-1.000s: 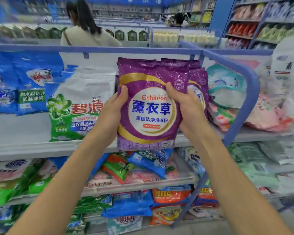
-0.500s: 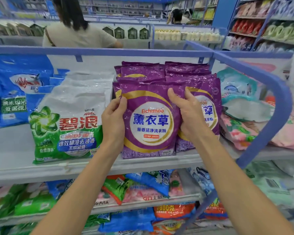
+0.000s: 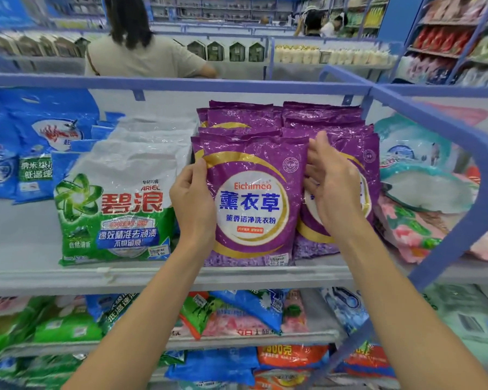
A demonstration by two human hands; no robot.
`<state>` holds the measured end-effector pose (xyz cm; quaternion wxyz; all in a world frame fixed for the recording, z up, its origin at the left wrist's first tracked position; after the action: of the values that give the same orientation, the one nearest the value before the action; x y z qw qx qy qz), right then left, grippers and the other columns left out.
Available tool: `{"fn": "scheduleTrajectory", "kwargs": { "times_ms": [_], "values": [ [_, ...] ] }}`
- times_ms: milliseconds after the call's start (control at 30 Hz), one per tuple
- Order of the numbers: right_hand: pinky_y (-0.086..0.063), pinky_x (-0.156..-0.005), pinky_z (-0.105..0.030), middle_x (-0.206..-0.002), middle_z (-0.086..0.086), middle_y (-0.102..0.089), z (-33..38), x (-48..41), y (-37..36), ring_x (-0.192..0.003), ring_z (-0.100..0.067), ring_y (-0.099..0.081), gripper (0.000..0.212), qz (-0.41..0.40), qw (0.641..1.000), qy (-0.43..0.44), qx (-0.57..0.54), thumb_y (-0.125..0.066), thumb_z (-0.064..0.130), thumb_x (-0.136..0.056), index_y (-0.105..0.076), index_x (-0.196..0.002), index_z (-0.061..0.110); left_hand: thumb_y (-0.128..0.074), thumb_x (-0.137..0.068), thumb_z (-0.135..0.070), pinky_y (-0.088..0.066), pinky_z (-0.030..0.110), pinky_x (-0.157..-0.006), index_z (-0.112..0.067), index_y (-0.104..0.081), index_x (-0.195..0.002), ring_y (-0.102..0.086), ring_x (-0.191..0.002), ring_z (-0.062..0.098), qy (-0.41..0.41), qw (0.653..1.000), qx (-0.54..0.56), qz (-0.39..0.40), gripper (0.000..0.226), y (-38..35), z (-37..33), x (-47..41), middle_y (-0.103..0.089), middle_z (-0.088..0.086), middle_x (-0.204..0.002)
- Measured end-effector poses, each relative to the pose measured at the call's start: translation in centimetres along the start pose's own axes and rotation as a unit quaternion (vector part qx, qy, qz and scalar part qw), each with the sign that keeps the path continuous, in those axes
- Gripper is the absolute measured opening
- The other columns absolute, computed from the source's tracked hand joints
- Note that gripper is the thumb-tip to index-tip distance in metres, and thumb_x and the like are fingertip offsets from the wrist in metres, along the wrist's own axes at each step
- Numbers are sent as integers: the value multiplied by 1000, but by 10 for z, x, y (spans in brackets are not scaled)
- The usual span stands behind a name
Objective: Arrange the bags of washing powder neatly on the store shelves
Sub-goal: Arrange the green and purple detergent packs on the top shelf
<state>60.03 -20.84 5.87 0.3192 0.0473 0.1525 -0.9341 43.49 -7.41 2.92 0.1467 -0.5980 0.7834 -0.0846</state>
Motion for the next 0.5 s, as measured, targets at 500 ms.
{"fn": "scheduleTrajectory", "kwargs": {
  "times_ms": [500],
  "values": [
    [-56, -94, -25, -120, 11, -70, 7, 32, 4, -109, -4, -68, 40, -42, 984, 79, 153, -80, 31, -89, -63, -125, 27, -72, -92, -39, -62, 37, -85, -22, -64, -123, -74, -97, 14, -32, 997, -62, 35, 37, 5, -22, 0, -76, -4, -108]
  ]
}}
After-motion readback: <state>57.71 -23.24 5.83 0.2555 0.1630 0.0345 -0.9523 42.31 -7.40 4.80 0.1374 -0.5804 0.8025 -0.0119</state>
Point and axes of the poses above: each hand's wrist, its own x-axis away from the middle knuckle, its own y-axis out of the back of the hand, z = x × y, the point moved 4 cm from there along -x, towards the middle knuckle
